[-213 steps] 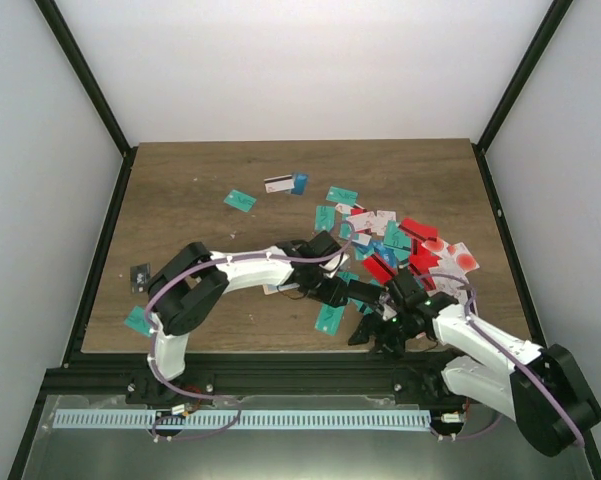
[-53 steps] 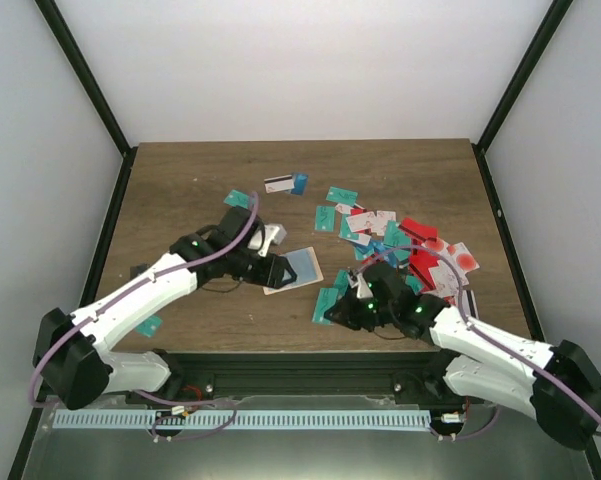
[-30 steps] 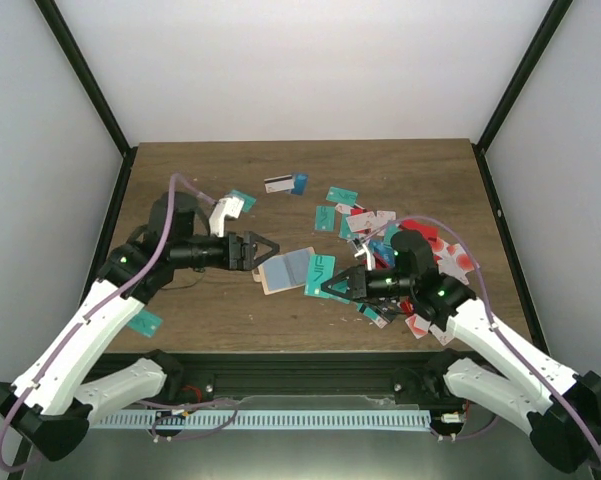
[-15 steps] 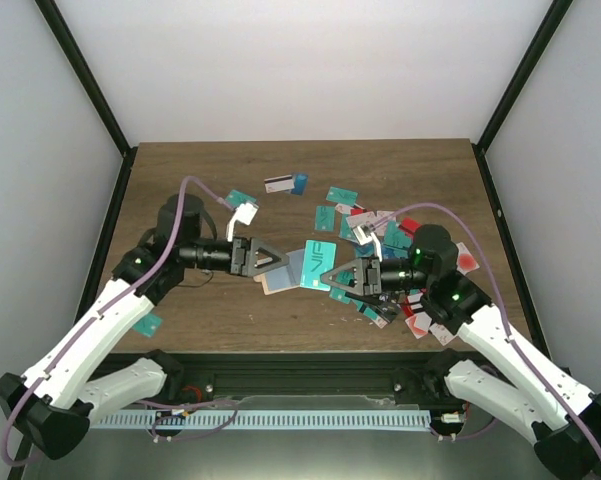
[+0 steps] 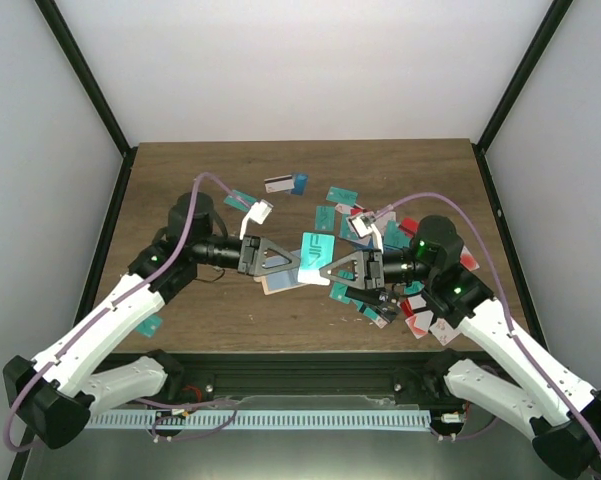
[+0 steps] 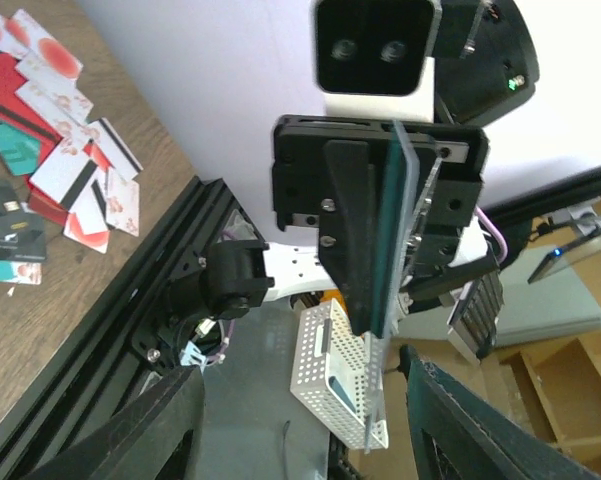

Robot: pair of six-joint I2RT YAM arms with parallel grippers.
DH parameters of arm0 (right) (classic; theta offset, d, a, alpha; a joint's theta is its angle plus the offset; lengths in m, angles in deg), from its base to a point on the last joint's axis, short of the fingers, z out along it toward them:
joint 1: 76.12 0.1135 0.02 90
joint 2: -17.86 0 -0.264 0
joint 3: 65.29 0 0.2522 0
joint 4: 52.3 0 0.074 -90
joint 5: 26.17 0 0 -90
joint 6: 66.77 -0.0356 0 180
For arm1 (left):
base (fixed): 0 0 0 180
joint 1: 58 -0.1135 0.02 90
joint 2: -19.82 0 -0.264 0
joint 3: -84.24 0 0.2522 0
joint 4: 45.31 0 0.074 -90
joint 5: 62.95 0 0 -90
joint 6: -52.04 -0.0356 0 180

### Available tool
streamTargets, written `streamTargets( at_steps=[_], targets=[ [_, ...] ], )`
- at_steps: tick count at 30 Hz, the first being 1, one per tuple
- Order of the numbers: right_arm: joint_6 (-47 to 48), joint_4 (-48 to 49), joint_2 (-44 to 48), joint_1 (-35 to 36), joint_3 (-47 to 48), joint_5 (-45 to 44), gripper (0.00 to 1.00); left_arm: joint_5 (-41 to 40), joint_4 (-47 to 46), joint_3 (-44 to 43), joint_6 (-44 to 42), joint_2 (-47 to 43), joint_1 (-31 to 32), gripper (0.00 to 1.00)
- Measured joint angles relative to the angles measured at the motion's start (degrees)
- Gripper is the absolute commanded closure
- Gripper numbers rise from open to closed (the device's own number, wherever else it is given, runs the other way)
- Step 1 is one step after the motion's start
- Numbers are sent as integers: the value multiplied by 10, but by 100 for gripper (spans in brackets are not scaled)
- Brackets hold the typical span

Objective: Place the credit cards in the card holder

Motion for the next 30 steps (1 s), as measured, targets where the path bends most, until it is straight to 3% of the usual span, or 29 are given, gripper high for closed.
streamTargets(
  at_steps=[6,10,11,14,16,18,19,30],
  targets=[
    [2,-5,-2,0,0,12,99,0,-63,2,41,8,29,62],
    [2,-6,3,0,0,18,99,-4,-87,3,61,22,50,93],
    [2,-6,4,0,0,20,99,-6,-92,3,64,26,56,96],
    [4,-18,6,-2,-1,22,98,-13,-112,1,69,31,71,96],
    [10,-23,8,-3,-1,24,89,-22,-115,1,71,31,76,96],
    [21,-34,10,-4,0,20,67,-34,-114,1,74,30,80,96],
    [25,-42,10,-4,0,18,63,-42,-114,2,74,29,81,96],
    [77,-169,5,-4,-27,-137,56,-172,55,43,17,16,74,96]
  ],
)
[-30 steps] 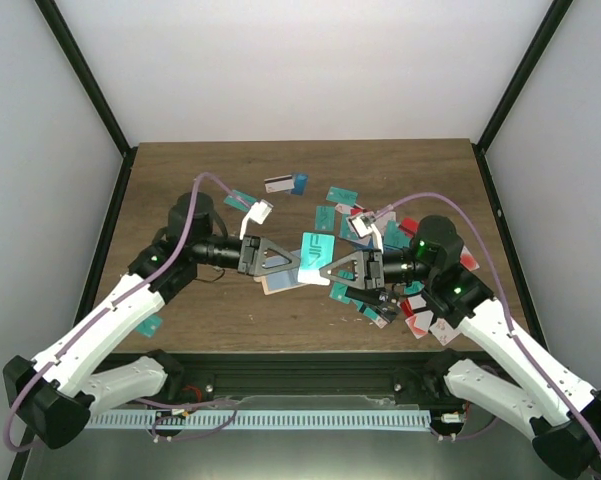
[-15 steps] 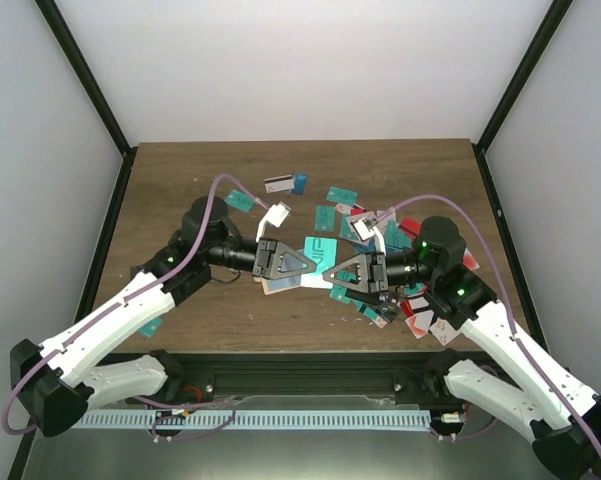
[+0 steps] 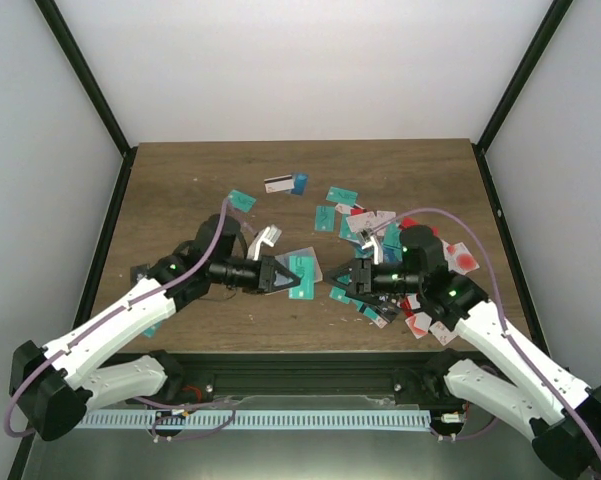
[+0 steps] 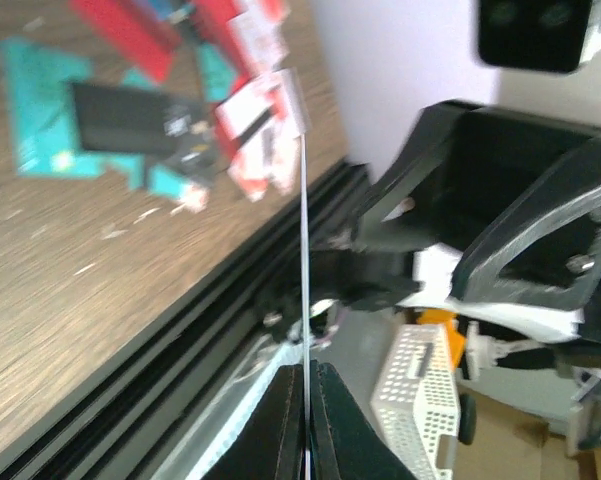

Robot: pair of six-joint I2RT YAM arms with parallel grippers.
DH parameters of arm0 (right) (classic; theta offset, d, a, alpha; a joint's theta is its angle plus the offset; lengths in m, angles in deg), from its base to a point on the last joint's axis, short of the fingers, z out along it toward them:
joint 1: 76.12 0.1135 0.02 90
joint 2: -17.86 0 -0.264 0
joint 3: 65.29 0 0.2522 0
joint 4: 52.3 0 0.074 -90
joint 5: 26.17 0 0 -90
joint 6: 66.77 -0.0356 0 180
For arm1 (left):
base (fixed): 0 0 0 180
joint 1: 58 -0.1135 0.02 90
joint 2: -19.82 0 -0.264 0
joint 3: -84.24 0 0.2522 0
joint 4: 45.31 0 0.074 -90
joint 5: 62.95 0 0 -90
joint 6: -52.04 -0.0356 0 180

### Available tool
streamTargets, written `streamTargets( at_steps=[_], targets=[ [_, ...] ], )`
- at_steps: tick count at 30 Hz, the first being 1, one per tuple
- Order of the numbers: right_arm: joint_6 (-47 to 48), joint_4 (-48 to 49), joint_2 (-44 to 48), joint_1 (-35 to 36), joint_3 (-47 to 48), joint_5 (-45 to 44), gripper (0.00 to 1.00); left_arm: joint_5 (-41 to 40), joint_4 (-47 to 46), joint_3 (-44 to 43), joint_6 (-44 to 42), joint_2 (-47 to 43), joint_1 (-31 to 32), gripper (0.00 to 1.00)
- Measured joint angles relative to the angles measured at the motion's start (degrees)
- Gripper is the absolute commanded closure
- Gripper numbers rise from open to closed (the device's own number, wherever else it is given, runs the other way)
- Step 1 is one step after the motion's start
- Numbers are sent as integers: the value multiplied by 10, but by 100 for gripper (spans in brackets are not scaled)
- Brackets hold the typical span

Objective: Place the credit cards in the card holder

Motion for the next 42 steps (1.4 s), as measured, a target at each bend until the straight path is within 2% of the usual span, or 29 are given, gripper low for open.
streamTargets(
  at_steps=[5,9,15,22,25,30,35,42],
  targets=[
    [-2,-32,-30,0,-45,-65,56,-19,78,59,-45,3,-36,96],
    [1,-36,-84,0,-54,-94,58,-23,100,86,-80,21,-79,96],
    [26,-30,-199,0,-34,-125,62,-24,95,94,-125,116,-131,96],
    [69,-26,-324,-4,56,-182,65,-15,87,49,-168,255,-173,96],
    [89,-22,-384,-14,100,-191,71,1,82,17,-183,306,-186,96],
    [113,-17,-469,-47,141,-183,72,29,71,-37,-203,372,-191,96],
    [133,-22,-529,-75,172,-171,73,40,71,-63,-213,414,-192,96],
    [145,-18,-569,-82,195,-151,73,40,89,-63,-216,391,-197,96]
  ],
)
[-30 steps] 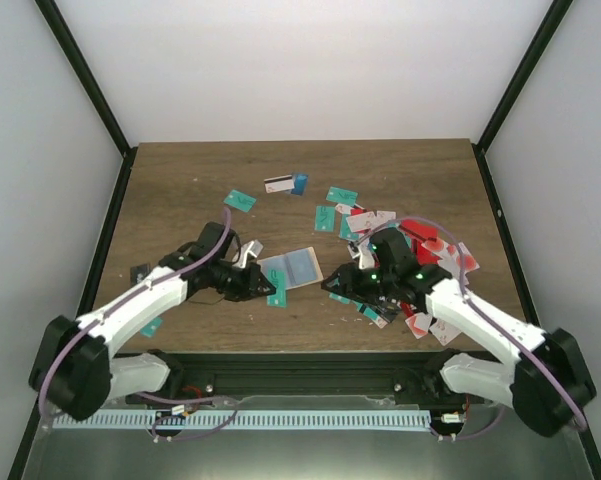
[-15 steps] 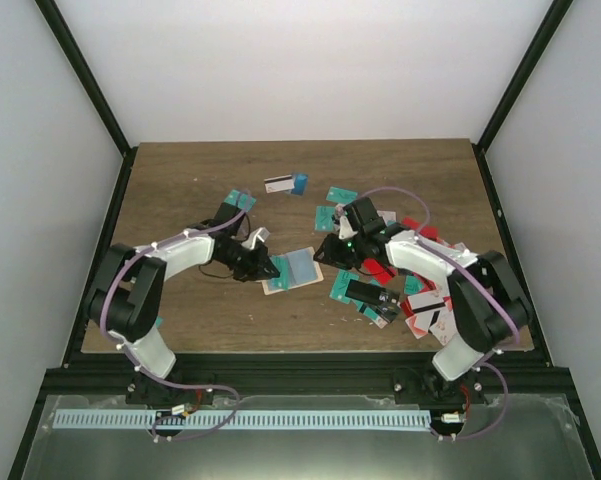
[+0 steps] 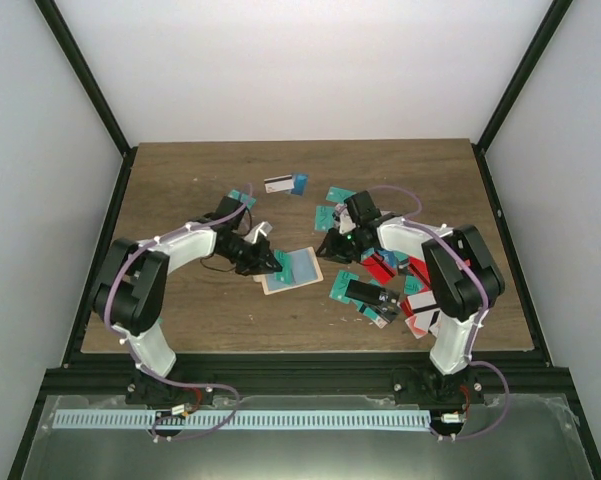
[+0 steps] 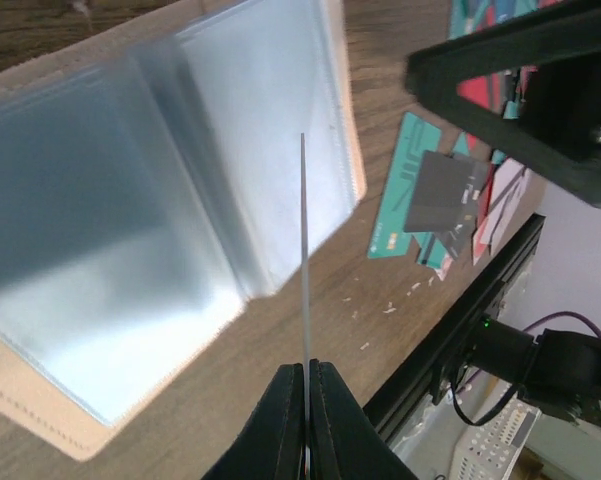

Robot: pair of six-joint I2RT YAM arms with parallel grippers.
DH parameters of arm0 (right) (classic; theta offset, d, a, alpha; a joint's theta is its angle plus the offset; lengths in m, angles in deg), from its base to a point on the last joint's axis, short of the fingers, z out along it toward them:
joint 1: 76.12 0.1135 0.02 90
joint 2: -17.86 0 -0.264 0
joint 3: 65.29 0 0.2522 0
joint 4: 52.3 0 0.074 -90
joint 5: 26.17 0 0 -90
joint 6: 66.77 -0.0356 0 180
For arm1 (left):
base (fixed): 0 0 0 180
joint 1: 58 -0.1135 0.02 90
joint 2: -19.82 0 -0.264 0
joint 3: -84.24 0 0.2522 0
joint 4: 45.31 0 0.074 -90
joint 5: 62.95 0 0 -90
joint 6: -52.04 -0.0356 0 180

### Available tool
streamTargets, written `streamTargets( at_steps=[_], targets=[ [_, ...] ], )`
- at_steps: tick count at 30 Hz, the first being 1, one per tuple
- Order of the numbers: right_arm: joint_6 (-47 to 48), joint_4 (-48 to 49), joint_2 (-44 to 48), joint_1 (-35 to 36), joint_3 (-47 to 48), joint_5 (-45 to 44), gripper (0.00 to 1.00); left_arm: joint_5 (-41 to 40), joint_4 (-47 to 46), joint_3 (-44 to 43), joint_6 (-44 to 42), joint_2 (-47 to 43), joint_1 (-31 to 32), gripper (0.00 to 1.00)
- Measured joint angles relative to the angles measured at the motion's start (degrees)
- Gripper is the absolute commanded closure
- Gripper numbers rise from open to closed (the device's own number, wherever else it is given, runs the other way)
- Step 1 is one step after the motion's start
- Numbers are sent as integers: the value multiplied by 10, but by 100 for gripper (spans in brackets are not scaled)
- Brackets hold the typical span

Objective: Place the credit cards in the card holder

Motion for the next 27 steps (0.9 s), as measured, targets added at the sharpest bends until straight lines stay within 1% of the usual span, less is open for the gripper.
streamTargets(
  at_steps=[3,6,11,20,27],
  targets=[
    [1,8,-17,0,0,15,74,-1,8,3,-3,-29,-3,96],
    [-1,16,-34,0,0,29,74,-4,10,3,-3,-40,-7,96],
    [-4,21,-40,0,0,40,74,-10,11,13,-3,-39,-10,96],
    [-5,23,-45,0,0,48,74,-9,-5,60,1,-36,-12,96],
    [-5,23,-48,0,0,55,76,6,-34,62,7,-18,-12,96]
  ],
)
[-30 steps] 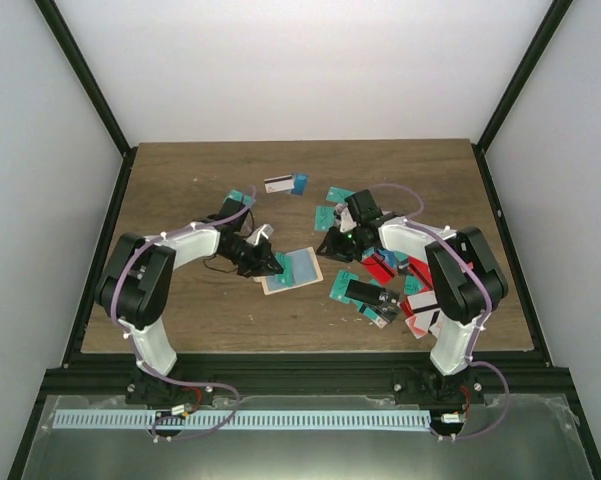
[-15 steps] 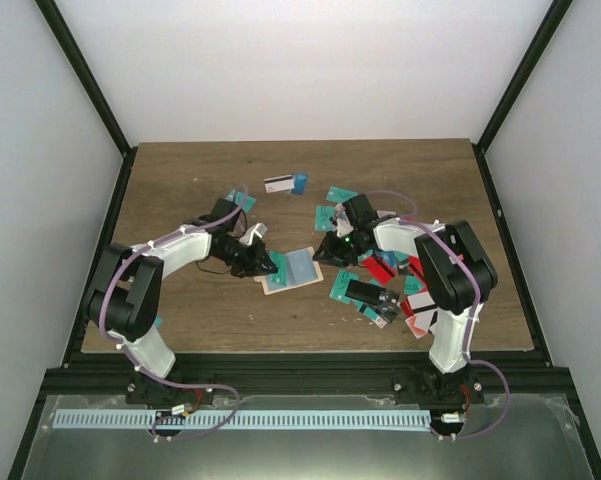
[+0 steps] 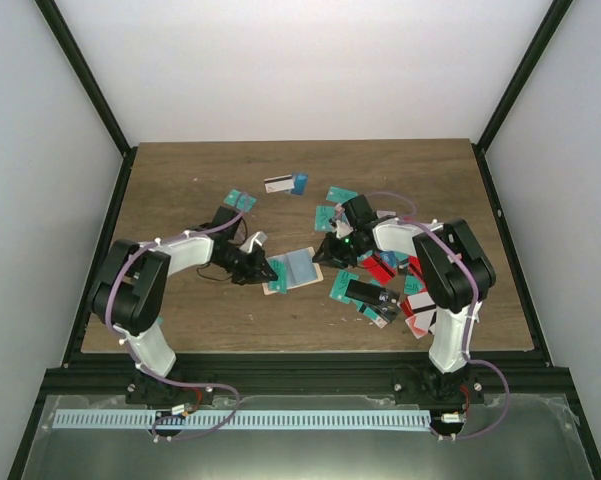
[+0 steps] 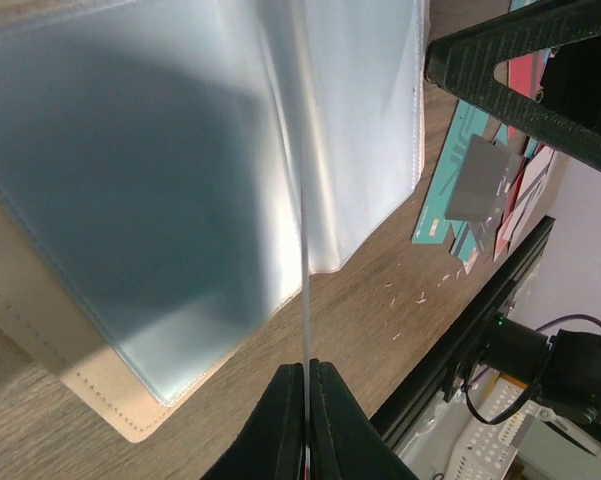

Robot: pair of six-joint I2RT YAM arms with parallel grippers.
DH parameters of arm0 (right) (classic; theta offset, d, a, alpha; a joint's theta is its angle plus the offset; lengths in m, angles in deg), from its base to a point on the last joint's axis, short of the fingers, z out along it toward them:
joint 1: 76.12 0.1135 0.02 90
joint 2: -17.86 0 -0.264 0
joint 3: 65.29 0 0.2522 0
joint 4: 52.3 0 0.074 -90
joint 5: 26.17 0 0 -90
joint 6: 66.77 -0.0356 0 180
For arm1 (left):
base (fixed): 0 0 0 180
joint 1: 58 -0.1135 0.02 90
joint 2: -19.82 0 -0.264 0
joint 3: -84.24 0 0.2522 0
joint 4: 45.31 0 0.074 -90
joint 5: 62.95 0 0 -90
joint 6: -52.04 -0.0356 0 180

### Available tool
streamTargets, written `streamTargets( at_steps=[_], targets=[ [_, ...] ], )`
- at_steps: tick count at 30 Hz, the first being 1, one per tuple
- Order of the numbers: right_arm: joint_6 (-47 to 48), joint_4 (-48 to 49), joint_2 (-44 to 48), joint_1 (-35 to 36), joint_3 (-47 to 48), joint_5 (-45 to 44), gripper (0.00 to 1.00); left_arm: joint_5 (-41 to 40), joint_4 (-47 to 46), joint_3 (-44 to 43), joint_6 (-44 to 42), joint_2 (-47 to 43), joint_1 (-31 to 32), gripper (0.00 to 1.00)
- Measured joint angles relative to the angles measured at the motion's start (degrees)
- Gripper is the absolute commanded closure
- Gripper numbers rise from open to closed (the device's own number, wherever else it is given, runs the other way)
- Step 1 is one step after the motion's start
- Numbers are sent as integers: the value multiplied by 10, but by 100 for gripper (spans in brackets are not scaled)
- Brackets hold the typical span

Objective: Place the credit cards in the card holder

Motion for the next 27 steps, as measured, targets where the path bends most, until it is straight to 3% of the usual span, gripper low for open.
streamTargets(
  at_steps=[27],
  targets=[
    [0,30,-26,-3,0,41,78,11,-28,-17,-9,42,0,96]
  ],
)
